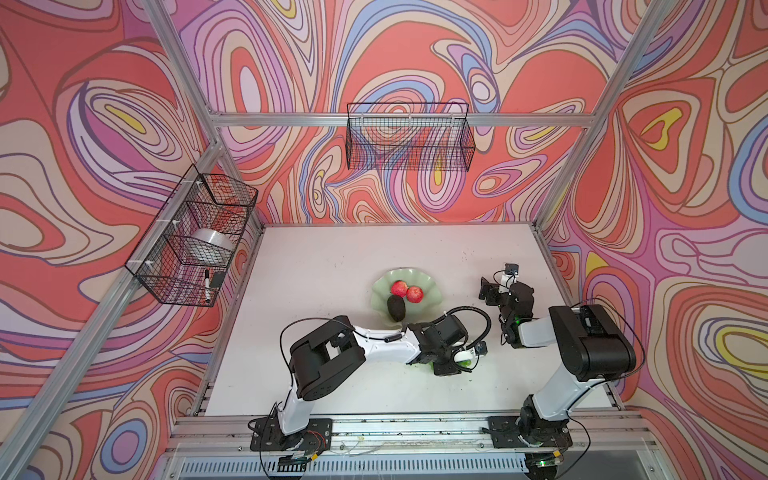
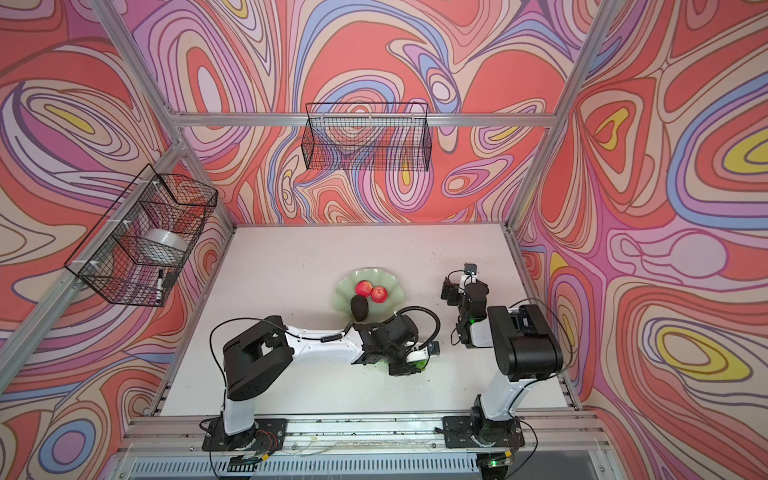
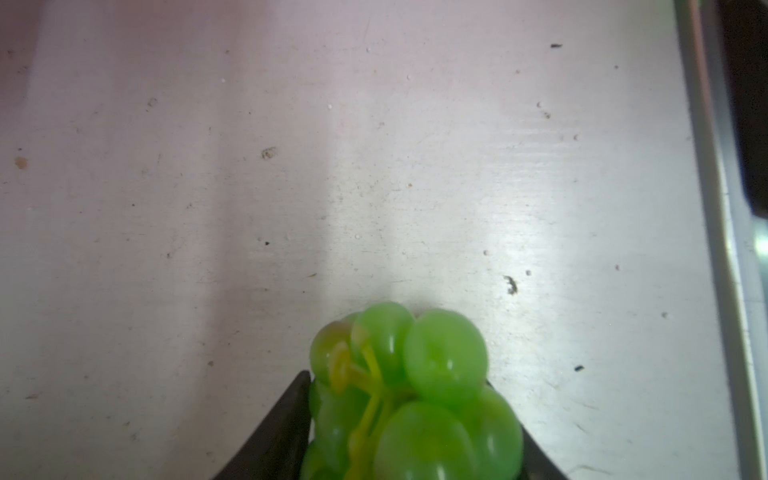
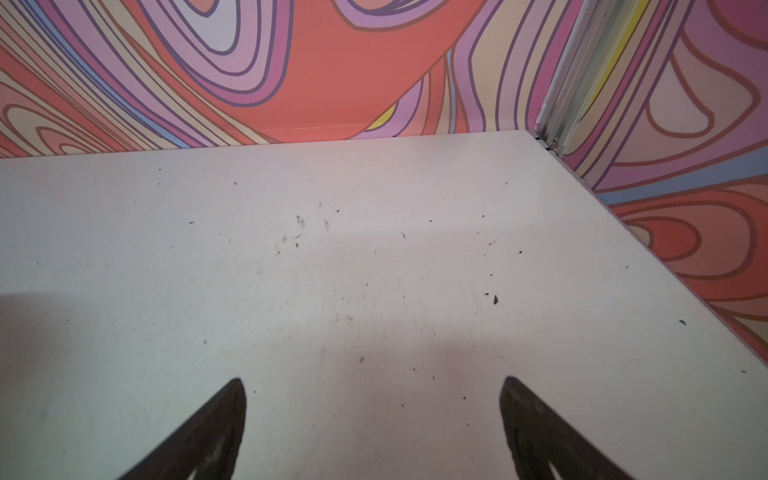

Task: Place and organize the fake fruits in the fruit bowl

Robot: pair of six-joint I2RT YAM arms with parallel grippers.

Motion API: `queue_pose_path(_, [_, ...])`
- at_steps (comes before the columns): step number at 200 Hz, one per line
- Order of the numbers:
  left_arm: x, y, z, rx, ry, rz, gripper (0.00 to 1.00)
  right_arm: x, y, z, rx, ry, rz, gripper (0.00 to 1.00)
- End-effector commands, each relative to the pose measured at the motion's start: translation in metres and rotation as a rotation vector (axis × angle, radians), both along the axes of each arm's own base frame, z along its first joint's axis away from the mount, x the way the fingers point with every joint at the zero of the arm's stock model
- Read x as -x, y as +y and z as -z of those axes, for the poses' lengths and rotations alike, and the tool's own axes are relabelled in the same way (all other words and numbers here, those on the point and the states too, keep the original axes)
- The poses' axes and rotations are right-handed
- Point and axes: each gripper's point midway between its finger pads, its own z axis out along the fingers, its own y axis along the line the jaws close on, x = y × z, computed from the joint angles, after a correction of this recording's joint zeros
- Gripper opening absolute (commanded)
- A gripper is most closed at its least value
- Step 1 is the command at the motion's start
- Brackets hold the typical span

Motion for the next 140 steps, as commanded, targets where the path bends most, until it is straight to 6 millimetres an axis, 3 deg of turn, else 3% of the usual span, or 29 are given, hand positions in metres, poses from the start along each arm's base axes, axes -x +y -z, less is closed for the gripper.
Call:
queue_pose_path(1, [-0.005,-0.001,-0.019,0.069,-0.034,-0.039,0.45,-0.003,-0.002,-0.007,0.004,-0.019,0.005,0.98])
queue_pose_path(33, [-0.008,0.006,-0.043,0.17,-0.081,-0.086,0.41,-0.003,-0.002,-0.007,0.004,-0.02,0.005,0.98])
queue_pose_path(109, [-0.019,0.028,-0.13,0.378,-0.213,-0.171,0.39,-0.003,-0.002,-0.007,0.004,-0.02,0.007,0.98])
queue_pose_path(121, [-0.015,0.03,-0.133,0.387,-0.196,-0.147,0.45,-0.003,-0.002,-0.007,0.004,-0.02,0.005,0.98])
queue_pose_path(140, [-0.01,0.029,-0.111,0.333,-0.158,-0.107,0.71,-0.003,-0.002,-0.007,0.003,-0.02,0.006,0.98])
